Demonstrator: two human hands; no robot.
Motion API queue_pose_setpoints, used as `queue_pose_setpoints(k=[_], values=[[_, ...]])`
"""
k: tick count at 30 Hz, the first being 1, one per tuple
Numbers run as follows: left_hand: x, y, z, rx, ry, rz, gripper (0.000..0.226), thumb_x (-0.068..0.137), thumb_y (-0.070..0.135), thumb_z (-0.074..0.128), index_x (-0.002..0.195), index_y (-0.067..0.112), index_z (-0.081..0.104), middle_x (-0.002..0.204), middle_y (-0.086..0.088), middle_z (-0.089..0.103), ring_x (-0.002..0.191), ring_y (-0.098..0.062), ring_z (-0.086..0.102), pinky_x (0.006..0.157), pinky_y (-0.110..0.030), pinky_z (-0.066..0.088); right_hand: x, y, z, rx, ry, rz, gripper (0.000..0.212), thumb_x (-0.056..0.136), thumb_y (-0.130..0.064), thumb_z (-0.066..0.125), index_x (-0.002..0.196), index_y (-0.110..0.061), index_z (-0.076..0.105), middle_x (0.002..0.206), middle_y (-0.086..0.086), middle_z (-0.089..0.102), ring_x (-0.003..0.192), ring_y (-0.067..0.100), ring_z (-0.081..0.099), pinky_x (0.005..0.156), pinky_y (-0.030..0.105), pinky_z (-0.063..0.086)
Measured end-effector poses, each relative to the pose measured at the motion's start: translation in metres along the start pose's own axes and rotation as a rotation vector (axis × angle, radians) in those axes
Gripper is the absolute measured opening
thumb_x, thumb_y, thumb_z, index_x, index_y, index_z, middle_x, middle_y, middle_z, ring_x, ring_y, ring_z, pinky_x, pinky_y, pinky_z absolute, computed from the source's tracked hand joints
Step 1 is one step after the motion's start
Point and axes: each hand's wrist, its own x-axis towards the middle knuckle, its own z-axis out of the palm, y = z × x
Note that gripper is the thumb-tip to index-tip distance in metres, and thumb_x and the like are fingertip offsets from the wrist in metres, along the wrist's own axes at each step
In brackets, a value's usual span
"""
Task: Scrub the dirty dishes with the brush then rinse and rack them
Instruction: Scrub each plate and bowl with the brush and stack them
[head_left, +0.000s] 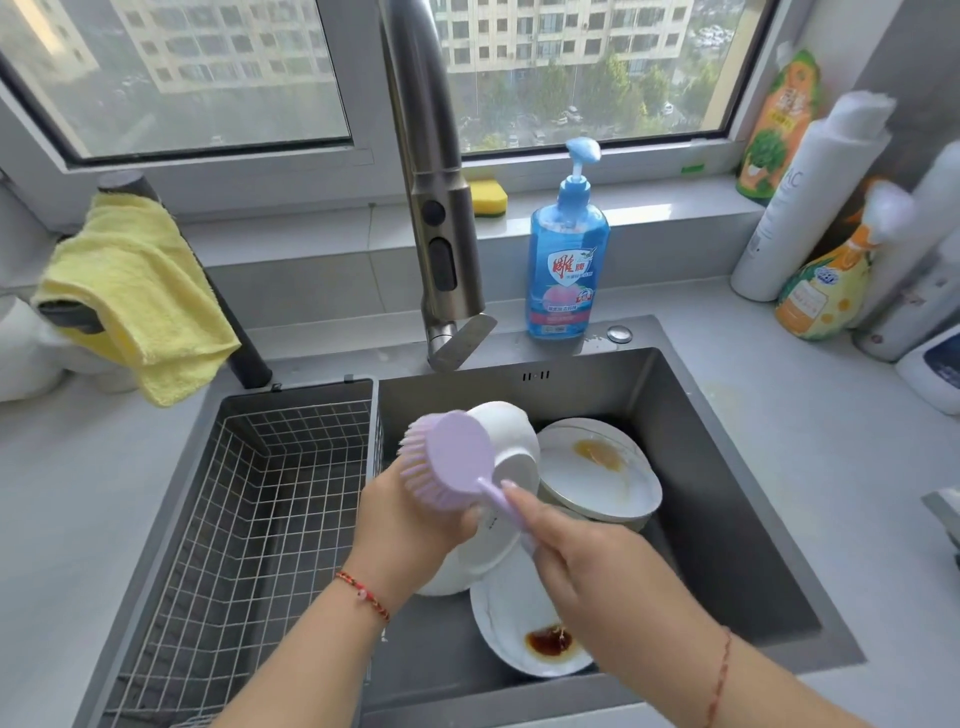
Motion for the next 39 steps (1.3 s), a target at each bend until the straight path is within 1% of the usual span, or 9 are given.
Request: queue_pose_setpoints(k=[4, 6, 10, 15, 23, 27, 32, 36, 39], values=[[-0.011, -0.005, -0.01, -0.128, -0.006, -0.117, 0.037, 0.057, 0.019, 0.092, 0.078, 0.019, 0.061, 0.074, 0.004, 0.067, 0.068, -0.011, 0.064, 0.057, -0.02, 0.051, 0.024, 0.049, -0.007, 0.203, 0.099, 0.282, 0.048, 0.101, -0.026, 0.038, 0.137, -0.057, 0.029, 0.095, -0.015, 0.066, 0.077, 0.006, 0.059, 0.061, 0.016, 0.042], [-0.013, -0.004, -0.014, -0.183, -0.006, -0.142, 0.039, 0.055, 0.02, 0.092, 0.081, 0.017, 0.063, 0.078, 0.002, 0.068, 0.07, -0.01, 0.065, 0.061, -0.026, 0.055, 0.027, 0.06, -0.006, 0.303, 0.074, 0.386, 0.041, 0.101, -0.023, 0.039, 0.138, -0.04, 0.045, 0.075, -0.019, 0.06, 0.06, 0.002, 0.052, 0.048, 0.01, 0.037], [-0.009, -0.003, -0.01, -0.161, 0.002, -0.149, 0.036, 0.059, 0.014, 0.091, 0.075, 0.018, 0.059, 0.073, 0.005, 0.067, 0.066, -0.012, 0.061, 0.056, -0.016, 0.047, 0.014, 0.033, -0.01, 0.235, 0.096, 0.181, 0.048, 0.1, -0.027, 0.038, 0.131, -0.063, 0.035, 0.096, -0.011, 0.071, 0.079, 0.008, 0.064, 0.07, 0.022, 0.052], [-0.009, 0.005, -0.003, -0.228, -0.014, -0.164, 0.045, 0.049, 0.034, 0.078, 0.091, 0.025, 0.064, 0.092, 0.006, 0.071, 0.085, -0.017, 0.068, 0.072, -0.025, 0.055, 0.002, -0.009, -0.008, -0.124, -0.016, -0.016, 0.059, 0.101, -0.031, 0.028, 0.121, -0.074, -0.008, 0.067, -0.006, 0.046, 0.058, 0.013, 0.042, 0.063, 0.029, 0.039], [-0.013, 0.001, -0.014, -0.197, 0.017, -0.112, 0.04, 0.055, 0.02, 0.093, 0.081, 0.017, 0.063, 0.078, 0.003, 0.068, 0.072, -0.011, 0.065, 0.061, -0.028, 0.056, 0.021, 0.056, -0.014, 0.213, 0.072, 0.372, 0.041, 0.101, -0.024, 0.038, 0.138, -0.04, 0.045, 0.073, -0.008, 0.061, 0.057, 0.007, 0.05, 0.046, 0.016, 0.04], [-0.008, 0.002, -0.007, -0.185, 0.027, -0.122, 0.035, 0.058, 0.021, 0.089, 0.079, 0.017, 0.062, 0.074, 0.004, 0.068, 0.068, -0.014, 0.064, 0.059, -0.028, 0.052, 0.005, 0.017, -0.021, 0.165, 0.086, 0.116, 0.058, 0.099, -0.027, 0.04, 0.104, -0.083, 0.022, 0.077, -0.008, 0.068, 0.066, 0.009, 0.06, 0.065, 0.024, 0.049], [-0.011, 0.006, 0.001, -0.196, 0.043, -0.096, 0.035, 0.058, 0.02, 0.085, 0.087, 0.027, 0.067, 0.082, 0.01, 0.071, 0.072, -0.007, 0.067, 0.067, -0.02, 0.053, -0.003, -0.01, -0.016, 0.036, -0.011, 0.056, 0.053, 0.101, -0.034, 0.033, 0.102, -0.079, 0.004, 0.061, -0.009, 0.049, 0.054, 0.009, 0.043, 0.058, 0.023, 0.039], [-0.019, -0.002, -0.002, -0.317, 0.006, -0.168, 0.043, 0.059, 0.004, 0.09, 0.084, 0.024, 0.062, 0.079, 0.01, 0.067, 0.066, 0.007, 0.062, 0.056, -0.009, 0.046, 0.009, 0.031, -0.015, 0.131, 0.084, 0.227, 0.047, 0.1, -0.027, 0.038, 0.128, -0.065, 0.032, 0.08, -0.001, 0.067, 0.065, 0.014, 0.057, 0.06, 0.029, 0.046], [-0.023, -0.005, -0.005, -0.391, 0.048, -0.177, 0.044, 0.055, 0.006, 0.094, 0.083, 0.021, 0.063, 0.082, 0.004, 0.069, 0.069, 0.005, 0.064, 0.057, -0.015, 0.052, 0.02, 0.068, 0.003, 0.533, 0.147, 0.462, 0.026, 0.098, -0.025, 0.047, 0.116, -0.04, 0.057, 0.067, -0.001, 0.056, 0.05, 0.013, 0.045, 0.041, 0.024, 0.037]])
